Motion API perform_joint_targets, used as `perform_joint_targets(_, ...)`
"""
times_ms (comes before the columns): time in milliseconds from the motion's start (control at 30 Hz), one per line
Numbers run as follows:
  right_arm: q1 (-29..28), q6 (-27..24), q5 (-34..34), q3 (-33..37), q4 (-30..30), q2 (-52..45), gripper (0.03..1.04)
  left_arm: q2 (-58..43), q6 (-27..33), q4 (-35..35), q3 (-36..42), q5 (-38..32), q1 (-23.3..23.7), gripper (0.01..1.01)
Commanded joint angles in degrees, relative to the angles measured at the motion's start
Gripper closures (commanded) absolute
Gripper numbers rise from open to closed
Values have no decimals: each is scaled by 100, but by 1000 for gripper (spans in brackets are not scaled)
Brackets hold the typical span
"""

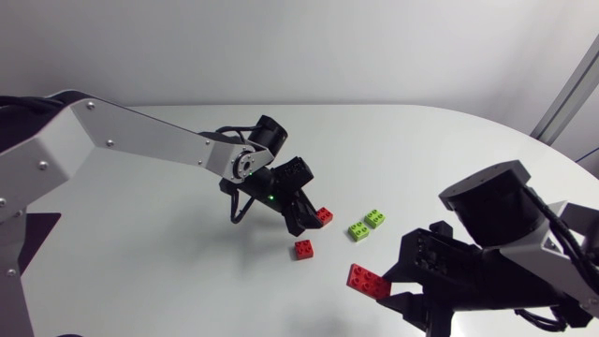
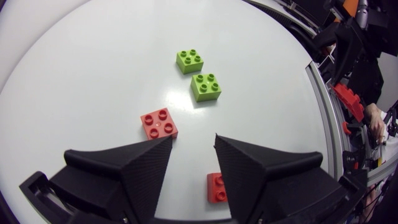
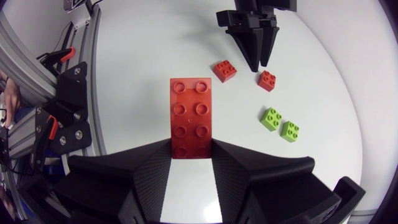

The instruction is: Separate the duplo bricks

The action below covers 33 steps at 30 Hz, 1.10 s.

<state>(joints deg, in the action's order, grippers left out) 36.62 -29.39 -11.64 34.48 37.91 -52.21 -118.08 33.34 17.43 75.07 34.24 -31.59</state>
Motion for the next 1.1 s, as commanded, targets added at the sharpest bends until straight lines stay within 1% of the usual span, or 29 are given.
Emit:
perform_joint_targets(0, -50, -41, -31, -161, -38, 9, 679, 163, -38, 103, -1, 4, 74, 431)
perform_joint_targets(33, -50, -41, -40, -161, -38, 9, 679, 251, 41, 155, -71, -5, 74, 367)
perform_joint_targets(133, -59, -50, -58, -178, -65, 0, 679, 532, 252, 217, -326, -154, 39, 248)
perform_joint_targets(200, -59, -50, -67, -196, -108, -9, 679, 690, 480, 419, -467, -216, -13, 175)
perform_joint_targets(367, -59, -50, -67, -249, -126, 9, 679, 936, 1087, 938, -871, -488, -268, 172)
perform_joint_targets(533, -67, -50, -75, -284, -117, 61, 679, 848, 1131, 1377, -880, -523, -391, 170)
perform_joint_targets(667, -76, -58, -84, -266, -73, 97, 679, 655, 1104, 1395, -783, -752, -444, 189)
perform_joint_targets(733, -76, -58, -84, -249, -65, 97, 679, 558, 1043, 1447, -660, -814, -435, 192)
perform_joint_targets(800, -76, -58, -93, -249, -65, 97, 679, 418, 1034, 1685, -423, -910, -435, 192)
perform_joint_targets(933, -76, -58, -102, -240, -65, 88, 679, 57, 1078, 2625, 316, -901, -365, 192)
perform_joint_targets(1067, -85, -67, -128, -240, -56, 97, 679, -57, 1043, 2695, 606, -901, -383, 192)
